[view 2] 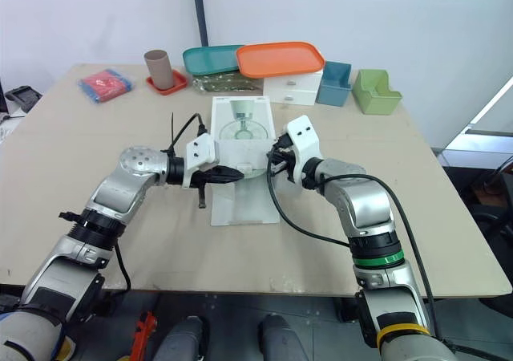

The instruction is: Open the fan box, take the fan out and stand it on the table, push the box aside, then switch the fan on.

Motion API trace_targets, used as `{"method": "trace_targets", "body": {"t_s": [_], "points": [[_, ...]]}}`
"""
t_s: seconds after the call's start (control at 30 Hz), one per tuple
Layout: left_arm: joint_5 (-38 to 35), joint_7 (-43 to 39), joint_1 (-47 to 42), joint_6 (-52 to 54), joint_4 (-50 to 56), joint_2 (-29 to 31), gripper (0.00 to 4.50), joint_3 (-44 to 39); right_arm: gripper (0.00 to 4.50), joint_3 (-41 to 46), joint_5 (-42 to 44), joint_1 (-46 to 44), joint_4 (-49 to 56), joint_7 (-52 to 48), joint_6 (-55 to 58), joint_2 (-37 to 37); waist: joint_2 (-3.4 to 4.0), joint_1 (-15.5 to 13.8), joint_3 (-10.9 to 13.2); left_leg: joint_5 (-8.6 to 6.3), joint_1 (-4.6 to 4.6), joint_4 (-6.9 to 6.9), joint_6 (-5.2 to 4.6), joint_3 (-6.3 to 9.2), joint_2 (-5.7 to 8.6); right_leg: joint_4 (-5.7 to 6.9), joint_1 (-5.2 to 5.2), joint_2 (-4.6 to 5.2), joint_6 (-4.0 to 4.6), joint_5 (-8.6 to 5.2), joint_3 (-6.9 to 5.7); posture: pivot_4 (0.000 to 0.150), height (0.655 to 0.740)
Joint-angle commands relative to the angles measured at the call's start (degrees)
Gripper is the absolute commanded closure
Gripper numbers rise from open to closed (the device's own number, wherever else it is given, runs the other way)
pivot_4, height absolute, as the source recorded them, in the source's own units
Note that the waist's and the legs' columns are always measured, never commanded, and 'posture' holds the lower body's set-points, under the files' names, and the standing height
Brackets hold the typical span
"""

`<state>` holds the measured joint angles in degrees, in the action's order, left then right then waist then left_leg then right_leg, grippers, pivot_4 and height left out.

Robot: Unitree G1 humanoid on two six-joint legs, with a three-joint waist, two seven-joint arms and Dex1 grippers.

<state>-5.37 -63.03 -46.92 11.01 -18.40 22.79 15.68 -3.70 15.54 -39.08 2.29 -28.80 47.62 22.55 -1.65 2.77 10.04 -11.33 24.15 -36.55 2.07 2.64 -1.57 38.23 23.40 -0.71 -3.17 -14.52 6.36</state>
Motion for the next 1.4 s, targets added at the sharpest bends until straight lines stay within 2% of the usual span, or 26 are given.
{"method": "trace_targets", "body": {"t_s": [0.03, 0.17, 0.4, 0.6, 0.83, 1.03, 1.23, 1.4], "points": [[0.43, 1.14, -2.89, -0.85, 0.05, -0.4, 4.5, -0.98, 4.46, 1.21, 0.21, -0.14, 1.34, 0.9, 0.18, -0.41, 0.0, 0.0, 0.0, 0.0, 0.0, 0.0, 0.0, 0.0, 0.0, 0.0, 0.0, 0.0, 0.0, 0.0, 0.0, 0.15, 0.74], [0.42, 1.31, -3.75, -0.92, 0.17, -0.2, 4.5, -1.26, 4.46, 0.94, -0.08, 0.13, 1.1, 1.09, -0.11, -0.41, 0.0, 0.01, 0.0, 0.0, 0.01, 0.0, 0.0, 0.0, 0.0, 0.0, 0.0, 0.0, 0.0, 0.0, 0.0, 0.15, 0.74], [6.1, -2.97, -4.21, -1.71, 1.71, 5.54, 4.5, 3.34, 4.46, 0.5, -0.12, 0.15, 0.56, 1.22, -0.39, -1.12, 0.01, 0.07, 0.01, 0.0, -0.02, 0.03, 0.0, -0.01, 0.0, 0.0, 0.0, 0.0, 0.01, -0.01, 0.0, 0.15, 0.74], [7.46, -3.71, -3.65, -2.13, 1.64, 7.09, 4.5, 3.53, 4.46, 0.28, -0.44, -0.2, -0.38, 1.09, -0.95, -1.12, 0.01, 0.07, 0.01, 0.0, -0.01, 0.02, 0.0, 0.0, 0.0, 0.0, 0.0, 0.0, 0.02, -0.01, 0.0, 0.15, 0.74], [4.88, -10.51, -0.74, -2.31, 6.95, 10.33, 4.5, 3.84, 4.46, -0.2, -0.79, -0.32, -1.39, 0.82, -1.88, -1.08, 0.02, 0.21, 0.01, 0.0, 0.0, 0.04, 0.0, -0.01, -0.02, 0.0, 0.03, -0.01, 0.03, -0.03, 0.0, 0.15, 0.74], [5.44, -14.0, -0.31, -3.43, 7.48, 14.53, 4.5, 3.39, 4.46, -0.55, -0.87, -0.83, -2.45, 0.75, -2.79, -1.39, 0.03, 0.22, 0.02, 0.0, -0.02, 0.05, 0.0, -0.02, -0.03, 0.01, 0.03, -0.01, 0.05, -0.03, 0.0, 0.15, 0.74], [8.29, -12.65, -1.86, -5.45, 1.08, 17.43, 4.5, 2.88, 4.46, -0.54, -1.3, -1.5, -4.55, -0.51, -4.26, -0.36, 0.03, 0.23, 0.02, 0.0, -0.03, 0.04, 0.0, -0.03, -0.03, 0.01, 0.02, -0.01, 0.05, -0.03, 0.0, 0.15, 0.74], [11.26, -4.66, -3.91, -8.64, -9.14, 14.16, 4.5, 2.7, 4.46, -0.12, -1.69, -1.97, -4.77, -0.92, -4.37, 0.6, 0.04, 0.07, 0.02, 0.0, -0.02, 0.04, 0.0, -0.02, -0.04, 0.01, 0.03, -0.02, 0.05, -0.04, -0.02, 0.15, 0.74]]}}
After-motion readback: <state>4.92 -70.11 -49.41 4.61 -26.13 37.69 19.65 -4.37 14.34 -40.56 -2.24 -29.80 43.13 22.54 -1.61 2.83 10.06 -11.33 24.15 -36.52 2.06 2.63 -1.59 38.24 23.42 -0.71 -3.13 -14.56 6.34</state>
